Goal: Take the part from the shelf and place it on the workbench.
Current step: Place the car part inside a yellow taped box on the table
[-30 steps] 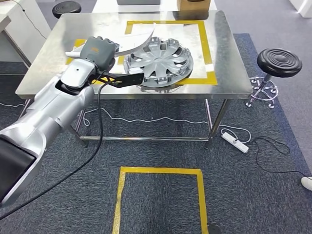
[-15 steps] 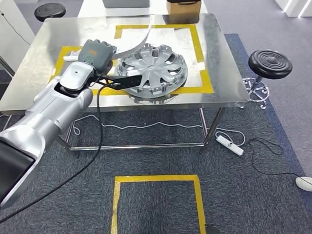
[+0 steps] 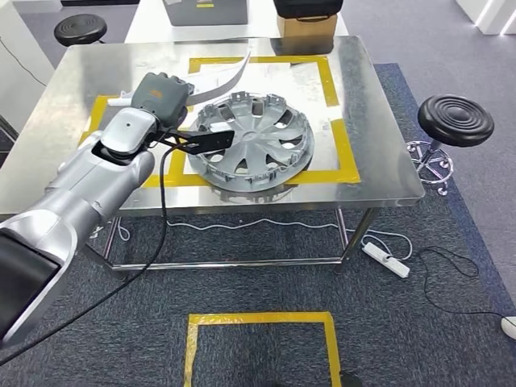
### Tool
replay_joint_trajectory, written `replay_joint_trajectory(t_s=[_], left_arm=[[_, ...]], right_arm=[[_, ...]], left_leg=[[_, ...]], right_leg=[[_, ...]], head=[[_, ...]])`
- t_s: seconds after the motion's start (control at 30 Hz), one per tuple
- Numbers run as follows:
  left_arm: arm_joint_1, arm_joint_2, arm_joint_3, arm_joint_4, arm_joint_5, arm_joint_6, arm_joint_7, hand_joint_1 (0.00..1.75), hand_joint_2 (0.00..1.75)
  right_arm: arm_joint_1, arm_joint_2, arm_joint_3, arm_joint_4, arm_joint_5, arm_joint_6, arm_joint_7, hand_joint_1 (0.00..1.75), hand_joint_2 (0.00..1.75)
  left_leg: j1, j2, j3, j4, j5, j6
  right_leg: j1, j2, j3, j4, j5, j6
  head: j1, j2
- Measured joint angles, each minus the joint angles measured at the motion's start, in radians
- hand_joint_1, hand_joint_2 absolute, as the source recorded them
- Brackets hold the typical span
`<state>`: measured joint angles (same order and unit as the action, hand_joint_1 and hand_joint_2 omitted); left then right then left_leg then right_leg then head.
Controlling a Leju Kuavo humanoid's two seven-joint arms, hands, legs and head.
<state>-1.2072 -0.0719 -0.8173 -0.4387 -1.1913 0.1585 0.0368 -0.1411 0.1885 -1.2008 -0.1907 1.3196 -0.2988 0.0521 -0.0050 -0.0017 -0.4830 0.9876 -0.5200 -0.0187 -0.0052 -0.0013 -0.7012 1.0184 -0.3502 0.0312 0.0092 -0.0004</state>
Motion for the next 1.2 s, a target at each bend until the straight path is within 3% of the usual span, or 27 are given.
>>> replay_joint_trajectory(t_s=[0.03, 0.1, 0.17, 0.23, 0.27, 0.3, 0.37, 0.4, 0.43, 0.57, 0.63, 0.7, 0.73, 0.77, 0.83, 0.87, 0.9, 0.97, 1.1, 1.2], left_arm=[[-0.007, -0.001, 0.001, 0.0, 0.0, 0.003, 0.0, 1.75, 1.75], [-0.012, -0.002, 0.002, 0.0, 0.002, 0.011, -0.002, 1.75, 1.75], [0.001, -0.001, 0.003, 0.001, 0.006, 0.017, -0.007, 1.75, 1.75], [0.019, 0.001, 0.004, 0.002, 0.009, 0.019, -0.01, 1.75, 1.75], [0.024, 0.002, 0.004, 0.002, 0.01, 0.019, -0.011, 1.75, 1.75], [0.027, 0.003, 0.004, 0.003, 0.011, 0.019, -0.011, 1.75, 1.75], [0.03, 0.007, 0.004, 0.005, 0.012, 0.02, -0.012, 1.75, 1.75], [0.032, 0.008, 0.004, 0.006, 0.012, 0.02, -0.012, 1.75, 1.75], [0.033, 0.008, 0.004, 0.006, 0.012, 0.021, -0.012, 1.75, 1.75], [0.012, 0.005, 0.006, 0.006, 0.012, 0.02, -0.013, 1.75, 1.75], [0.013, 0.005, 0.006, 0.006, 0.012, 0.018, -0.015, 1.75, 1.75], [0.03, 0.007, 0.006, 0.008, 0.012, 0.015, -0.018, 1.75, 1.75], [0.039, 0.007, 0.006, 0.01, 0.012, 0.014, -0.018, 1.75, 1.75], [0.044, 0.007, 0.006, 0.01, 0.012, 0.013, -0.019, 1.75, 1.75], [0.04, 0.007, 0.006, 0.011, 0.012, 0.01, -0.021, 1.75, 1.75], [0.033, 0.007, 0.006, 0.011, 0.012, 0.005, -0.022, 1.75, 1.75], [0.026, 0.007, 0.006, 0.011, 0.013, -0.001, -0.024, 1.75, 1.75], [0.016, 0.009, 0.006, 0.012, 0.013, -0.015, -0.026, 1.75, 1.75], [-0.007, 0.014, 0.009, 0.015, 0.012, -0.034, -0.024, 1.75, 1.75], [-0.02, 0.023, 0.013, 0.023, 0.012, -0.046, -0.013, 1.75, 1.75]], right_arm=[[-0.002, 0.0, 0.0, 0.0, 0.0, 0.0, 0.0, 0.0, 1.75], [-0.005, -0.001, 0.0, 0.0, 0.001, 0.0, -0.001, 0.0, 1.75], [-0.005, -0.001, 0.0, 0.0, 0.001, 0.0, -0.001, 0.0, 1.75], [-0.002, -0.001, 0.0, 0.0, 0.001, 0.0, -0.001, 0.0, 1.75], [0.001, -0.001, 0.0, 0.0, 0.0, 0.0, 0.0, 0.0, 1.75], [0.003, -0.001, 0.0, 0.0, 0.0, 0.0, 0.0, 0.0, 1.75], [0.006, 0.001, 0.0, 0.0, 0.0, 0.0, 0.0, 0.0, 1.75], [0.006, 0.002, 0.0, 0.0, 0.0, 0.0, 0.0, 0.0, 1.75], [0.006, 0.003, -0.001, 0.0, 0.0, 0.001, 0.0, 0.0, 1.75], [-0.003, 0.003, -0.001, 0.0, 0.001, 0.002, 0.0, 0.0, 1.75], [-0.007, 0.003, -0.001, 0.0, 0.0, 0.002, 0.0, 0.0, 1.75], [-0.008, 0.003, -0.001, 0.0, 0.0, 0.003, 0.0, 0.0, 1.75], [-0.007, 0.003, -0.001, 0.0, 0.0, 0.003, 0.0, 0.0, 1.75], [-0.007, 0.003, -0.001, 0.0, 0.0, 0.003, 0.0, 0.0, 1.75], [-0.006, 0.003, -0.001, 0.0, 0.0, 0.003, 0.0, 0.0, 1.75], [-0.006, 0.003, -0.001, 0.0, 0.0, 0.003, 0.0, 0.0, 1.75], [-0.007, 0.003, -0.001, 0.001, 0.001, 0.003, 0.0, 0.0, 1.75], [-0.009, 0.003, -0.001, 0.001, 0.002, 0.003, 0.001, 0.0, 1.75], [-0.012, 0.003, -0.002, 0.0, 0.008, 0.003, 0.002, 0.0, 1.75], [-0.016, 0.003, -0.001, 0.0, 0.013, 0.003, 0.003, 0.0, 1.75]], left_leg=[[0.001, 0.0, -0.009, 0.025, 0.009, -0.005], [0.004, 0.0, -0.067, 0.121, 0.014, -0.018], [0.009, 0.0, -0.15, 0.223, -0.029, -0.029], [0.011, 0.0, -0.21, 0.248, -0.08, -0.031], [0.012, 0.0, -0.225, 0.225, -0.073, -0.029], [0.011, 0.0, -0.231, 0.181, -0.032, -0.026], [0.009, 0.0, -0.228, 0.054, 0.114, -0.016], [0.008, 0.0, -0.225, 0.01, 0.172, -0.011], [0.006, -0.001, -0.223, -0.014, 0.205, -0.006], [0.009, -0.004, -0.21, -0.016, 0.194, 0.015], [0.009, -0.005, -0.196, -0.018, 0.183, 0.025], [0.007, -0.006, -0.184, -0.018, 0.172, 0.03], [0.006, -0.008, -0.179, -0.018, 0.167, 0.031], [0.005, -0.009, -0.173, -0.017, 0.163, 0.03], [0.005, -0.012, -0.162, -0.015, 0.153, 0.026], [0.003, -0.013, -0.158, -0.013, 0.149, 0.022], [0.001, -0.014, -0.157, -0.01, 0.146, 0.019], [-0.002, -0.016, -0.158, -0.007, 0.144, 0.012], [-0.003, -0.015, -0.158, -0.012, 0.151, 0.032], [-0.002, -0.013, -0.153, -0.018, 0.154, 0.03]], right_leg=[[-0.002, 0.001, 0.011, -0.002, -0.009, -0.006], [-0.006, 0.003, 0.037, -0.008, -0.023, -0.015], [-0.008, 0.007, 0.064, -0.014, -0.04, -0.018], [-0.011, 0.015, 0.09, -0.017, -0.062, -0.015], [-0.013, 0.019, 0.103, -0.017, -0.073, -0.012], [-0.014, 0.022, 0.116, -0.018, -0.084, -0.01], [-0.014, 0.028, 0.134, -0.015, -0.103, -0.003], [-0.013, 0.031, 0.14, -0.014, -0.113, 0.003], [-0.012, 0.033, 0.144, -0.014, -0.123, 0.01], [-0.011, 0.027, 0.15, 0.005, -0.166, 0.032], [-0.007, 0.018, 0.106, 0.108, -0.222, 0.031], [-0.003, 0.016, 0.037, 0.236, -0.265, 0.028], [-0.001, 0.016, 0.014, 0.265, -0.26, 0.029], [-0.001, 0.016, 0.007, 0.255, -0.231, 0.031], [-0.003, 0.014, 0.033, 0.142, -0.133, 0.034], [-0.004, 0.012, 0.055, 0.082, -0.095, 0.035], [-0.005, 0.011, 0.074, 0.032, -0.075, 0.033], [-0.004, 0.013, 0.093, -0.003, -0.076, 0.024], [-0.003, 0.018, 0.095, -0.01, -0.076, 0.019], [-0.001, 0.021, 0.095, -0.01, -0.076, 0.012]], head=[[-0.001, 0.0], [-0.003, 0.0], [-0.004, 0.0], [-0.005, 0.0], [-0.005, 0.0], [-0.005, 0.0], [-0.004, 0.0], [-0.004, 0.0], [-0.003, 0.0], [0.001, 0.0], [0.005, 0.0], [0.007, 0.0], [0.007, 0.0], [0.007, 0.0], [0.008, 0.0], [0.007, 0.0], [0.007, 0.0], [0.006, 0.0], [0.005, 0.0], [0.005, 0.0]])
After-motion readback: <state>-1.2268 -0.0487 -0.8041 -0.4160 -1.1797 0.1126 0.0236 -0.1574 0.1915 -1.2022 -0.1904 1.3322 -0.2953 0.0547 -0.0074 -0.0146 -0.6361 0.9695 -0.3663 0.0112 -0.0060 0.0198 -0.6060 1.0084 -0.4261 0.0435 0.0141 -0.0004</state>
